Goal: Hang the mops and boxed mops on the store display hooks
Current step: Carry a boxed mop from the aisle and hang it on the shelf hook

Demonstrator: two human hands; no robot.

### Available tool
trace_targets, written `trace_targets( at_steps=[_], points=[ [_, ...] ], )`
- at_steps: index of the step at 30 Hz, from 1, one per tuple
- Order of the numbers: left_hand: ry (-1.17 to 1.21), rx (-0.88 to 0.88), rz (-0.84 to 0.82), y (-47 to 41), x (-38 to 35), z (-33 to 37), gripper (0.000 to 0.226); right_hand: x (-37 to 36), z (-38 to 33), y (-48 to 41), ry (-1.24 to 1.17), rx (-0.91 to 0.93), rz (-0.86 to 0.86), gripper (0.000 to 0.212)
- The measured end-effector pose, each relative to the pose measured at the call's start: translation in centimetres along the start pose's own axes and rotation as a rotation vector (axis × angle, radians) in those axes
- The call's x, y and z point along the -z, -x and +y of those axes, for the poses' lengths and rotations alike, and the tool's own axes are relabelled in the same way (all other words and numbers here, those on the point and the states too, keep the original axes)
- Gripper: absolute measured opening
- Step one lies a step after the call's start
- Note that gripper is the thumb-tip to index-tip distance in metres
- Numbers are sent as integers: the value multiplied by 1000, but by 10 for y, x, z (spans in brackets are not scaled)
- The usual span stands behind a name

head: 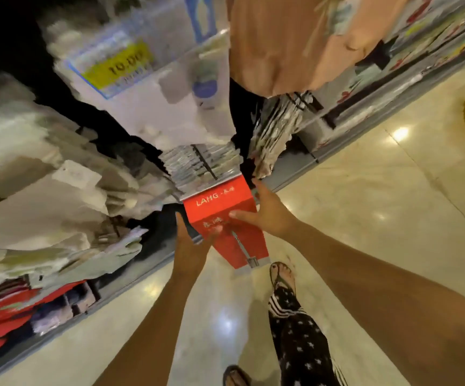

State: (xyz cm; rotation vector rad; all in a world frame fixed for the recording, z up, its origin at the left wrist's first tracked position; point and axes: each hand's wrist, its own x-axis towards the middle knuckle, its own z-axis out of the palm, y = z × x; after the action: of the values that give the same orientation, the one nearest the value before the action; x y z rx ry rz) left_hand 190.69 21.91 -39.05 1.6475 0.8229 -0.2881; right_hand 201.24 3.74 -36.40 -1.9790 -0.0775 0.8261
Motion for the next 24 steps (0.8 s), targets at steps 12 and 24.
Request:
trace_targets(
  at_steps=[12, 24],
  points=[
    [23, -194, 1, -59, -4, -6, 119, -18, 47, -84, -17, 191, -84, 137],
    [-200, -166, -7, 44, 5, 18, 131, -1, 45, 31, -90, 245, -65, 127]
  ],
)
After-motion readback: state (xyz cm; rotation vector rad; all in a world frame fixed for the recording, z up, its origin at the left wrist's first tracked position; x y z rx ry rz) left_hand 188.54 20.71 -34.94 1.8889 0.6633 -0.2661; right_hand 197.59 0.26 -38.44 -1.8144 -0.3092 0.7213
